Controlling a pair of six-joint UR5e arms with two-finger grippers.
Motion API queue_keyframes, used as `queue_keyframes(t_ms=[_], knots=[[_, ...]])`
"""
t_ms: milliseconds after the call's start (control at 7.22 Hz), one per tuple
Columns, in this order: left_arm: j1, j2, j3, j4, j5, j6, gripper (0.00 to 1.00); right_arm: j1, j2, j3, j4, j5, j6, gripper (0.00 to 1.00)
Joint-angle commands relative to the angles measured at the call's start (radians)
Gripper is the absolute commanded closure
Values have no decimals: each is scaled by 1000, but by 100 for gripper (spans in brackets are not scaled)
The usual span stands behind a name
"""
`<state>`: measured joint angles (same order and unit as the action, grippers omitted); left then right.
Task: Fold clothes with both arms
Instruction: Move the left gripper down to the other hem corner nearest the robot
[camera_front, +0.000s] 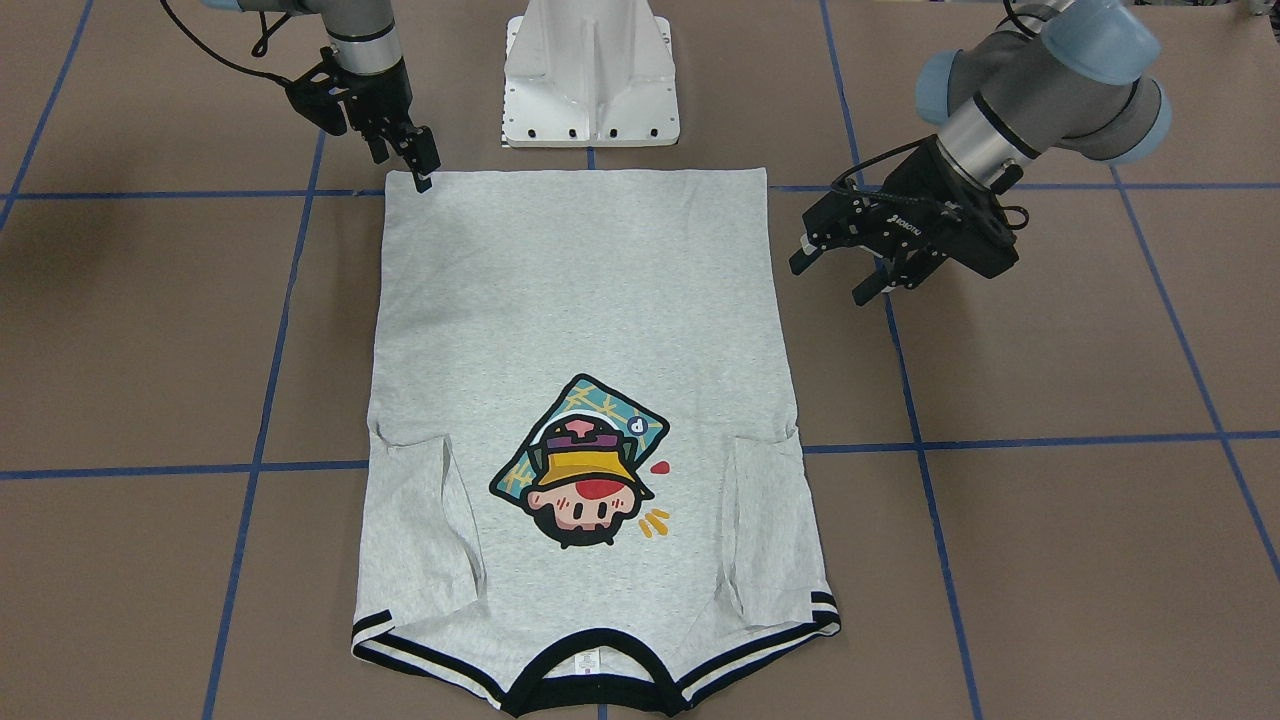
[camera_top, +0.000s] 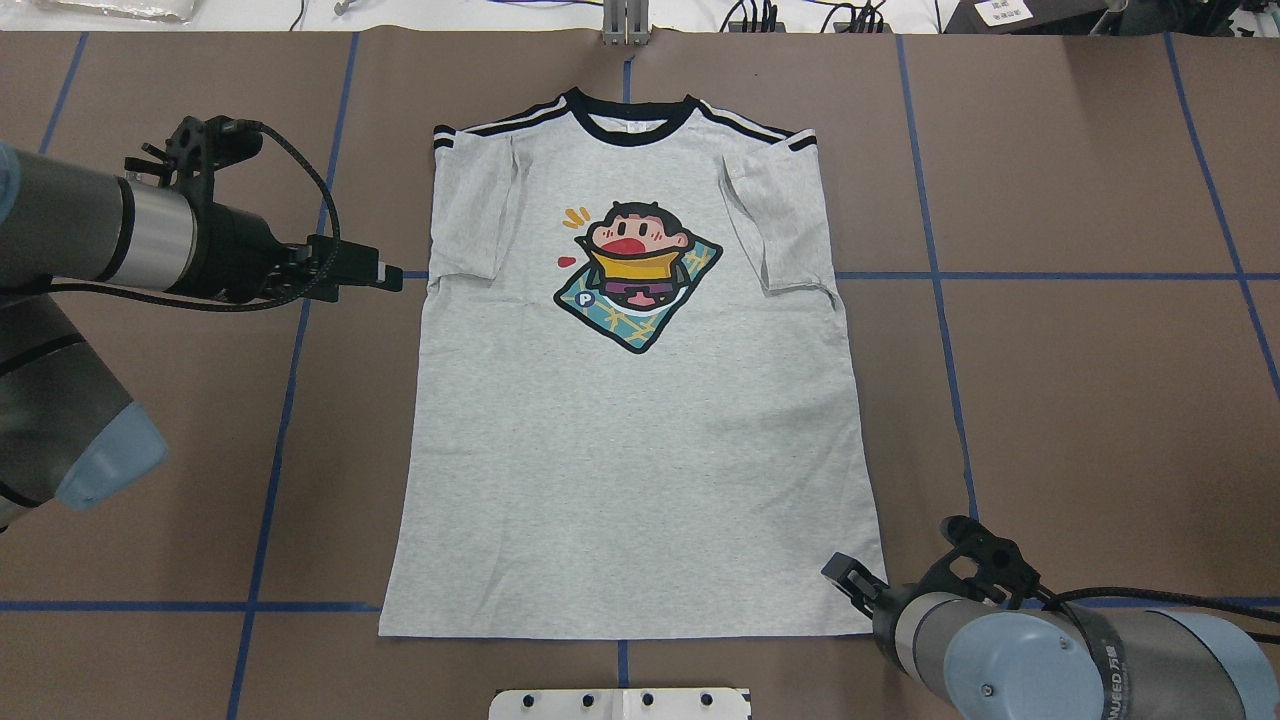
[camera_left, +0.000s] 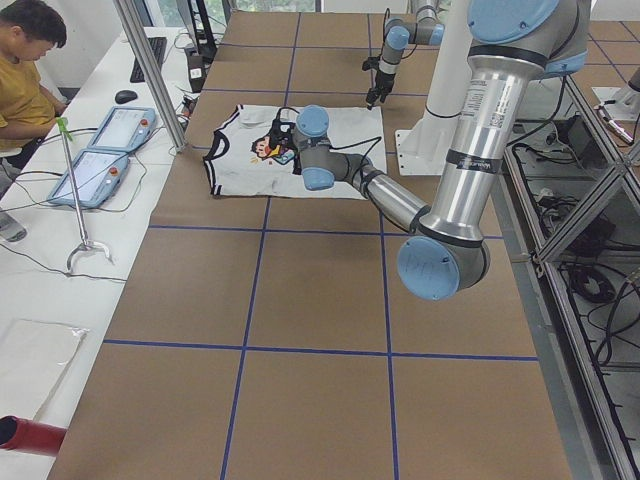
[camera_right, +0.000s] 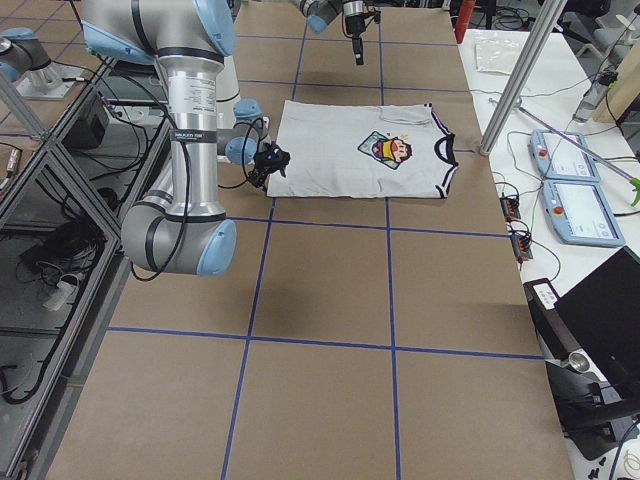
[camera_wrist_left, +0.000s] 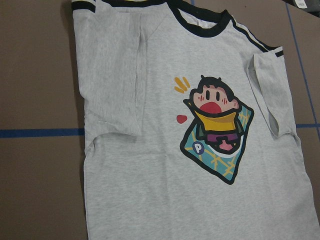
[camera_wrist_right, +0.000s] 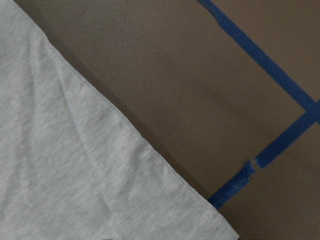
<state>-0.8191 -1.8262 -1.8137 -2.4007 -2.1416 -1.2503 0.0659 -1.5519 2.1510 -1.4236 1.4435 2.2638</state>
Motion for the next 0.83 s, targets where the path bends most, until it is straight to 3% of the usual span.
queue_keyframes(t_ms=[0,277,693], knots=[[0,-2,1,0,0,0,1,-12,-11,0,-1,3,0,9],[0,-2,1,0,2,0,1,-23,-11,-3,-1,3,17,11],[0,2,1,0,3,0,1,-29,-11,-8,-1,6,19,23]])
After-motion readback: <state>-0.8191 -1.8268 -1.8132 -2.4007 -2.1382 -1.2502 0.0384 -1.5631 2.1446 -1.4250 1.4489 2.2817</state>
